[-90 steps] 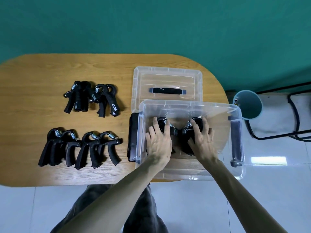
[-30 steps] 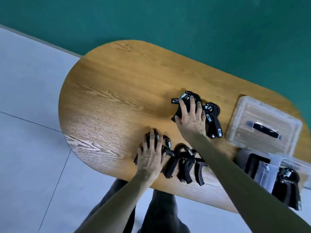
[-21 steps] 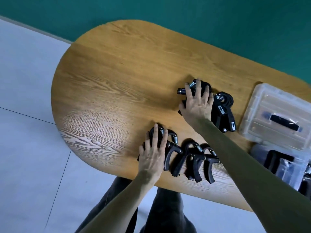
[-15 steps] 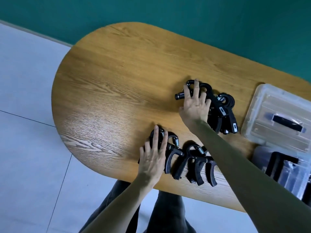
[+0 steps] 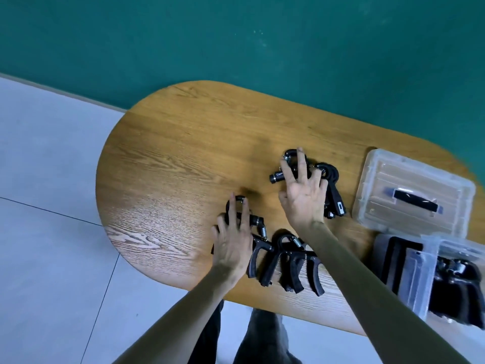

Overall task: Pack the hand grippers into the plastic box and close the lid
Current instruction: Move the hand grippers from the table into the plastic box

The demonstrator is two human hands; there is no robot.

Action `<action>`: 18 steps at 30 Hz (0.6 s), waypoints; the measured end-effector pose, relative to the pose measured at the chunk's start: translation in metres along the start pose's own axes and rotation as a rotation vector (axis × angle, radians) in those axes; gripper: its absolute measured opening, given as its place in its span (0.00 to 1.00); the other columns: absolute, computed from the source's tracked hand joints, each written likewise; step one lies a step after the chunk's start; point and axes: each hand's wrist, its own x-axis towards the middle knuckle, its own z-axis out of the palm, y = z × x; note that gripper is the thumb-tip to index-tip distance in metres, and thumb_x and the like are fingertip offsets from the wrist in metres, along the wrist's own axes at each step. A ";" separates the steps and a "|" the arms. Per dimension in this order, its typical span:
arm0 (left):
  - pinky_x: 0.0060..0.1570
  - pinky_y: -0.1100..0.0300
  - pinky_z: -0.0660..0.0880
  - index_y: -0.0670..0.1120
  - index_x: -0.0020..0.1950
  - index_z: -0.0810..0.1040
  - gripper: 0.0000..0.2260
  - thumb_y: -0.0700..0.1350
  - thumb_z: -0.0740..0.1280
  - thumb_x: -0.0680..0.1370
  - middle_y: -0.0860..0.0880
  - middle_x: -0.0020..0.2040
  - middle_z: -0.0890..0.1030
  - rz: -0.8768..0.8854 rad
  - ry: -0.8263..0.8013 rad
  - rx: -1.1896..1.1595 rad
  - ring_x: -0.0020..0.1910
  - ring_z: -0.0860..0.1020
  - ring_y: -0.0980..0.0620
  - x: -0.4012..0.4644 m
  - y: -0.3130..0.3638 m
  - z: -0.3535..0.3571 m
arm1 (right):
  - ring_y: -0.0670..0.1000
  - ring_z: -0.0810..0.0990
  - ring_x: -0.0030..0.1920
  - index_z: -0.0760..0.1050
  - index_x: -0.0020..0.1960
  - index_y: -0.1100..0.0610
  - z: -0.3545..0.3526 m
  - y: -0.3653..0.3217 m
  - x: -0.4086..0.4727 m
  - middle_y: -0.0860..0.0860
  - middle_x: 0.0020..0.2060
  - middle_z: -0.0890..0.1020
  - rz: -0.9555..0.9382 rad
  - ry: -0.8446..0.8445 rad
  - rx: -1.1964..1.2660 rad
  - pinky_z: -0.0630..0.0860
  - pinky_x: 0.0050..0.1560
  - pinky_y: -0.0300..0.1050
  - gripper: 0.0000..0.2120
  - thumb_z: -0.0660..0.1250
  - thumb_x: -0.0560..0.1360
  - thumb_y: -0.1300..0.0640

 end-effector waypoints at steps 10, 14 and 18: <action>0.53 0.48 0.70 0.47 0.81 0.40 0.34 0.49 0.57 0.82 0.39 0.82 0.41 -0.049 0.200 -0.052 0.54 0.67 0.42 -0.014 0.094 -0.046 | 0.62 0.70 0.55 0.63 0.78 0.50 -0.034 0.072 -0.065 0.58 0.81 0.55 -0.020 0.144 0.121 0.71 0.50 0.57 0.39 0.70 0.69 0.59; 0.51 0.49 0.68 0.47 0.82 0.45 0.33 0.48 0.59 0.82 0.40 0.82 0.41 -0.020 0.252 -0.064 0.53 0.66 0.42 -0.040 0.142 -0.052 | 0.63 0.72 0.51 0.65 0.76 0.51 -0.048 0.115 -0.107 0.59 0.80 0.58 -0.028 0.228 0.144 0.72 0.47 0.57 0.39 0.72 0.67 0.60; 0.52 0.48 0.68 0.47 0.82 0.46 0.33 0.47 0.60 0.82 0.41 0.82 0.42 -0.034 0.265 -0.124 0.53 0.66 0.42 -0.076 0.193 -0.045 | 0.62 0.70 0.52 0.63 0.77 0.49 -0.049 0.160 -0.152 0.58 0.80 0.57 0.025 0.231 0.181 0.73 0.51 0.58 0.39 0.71 0.68 0.60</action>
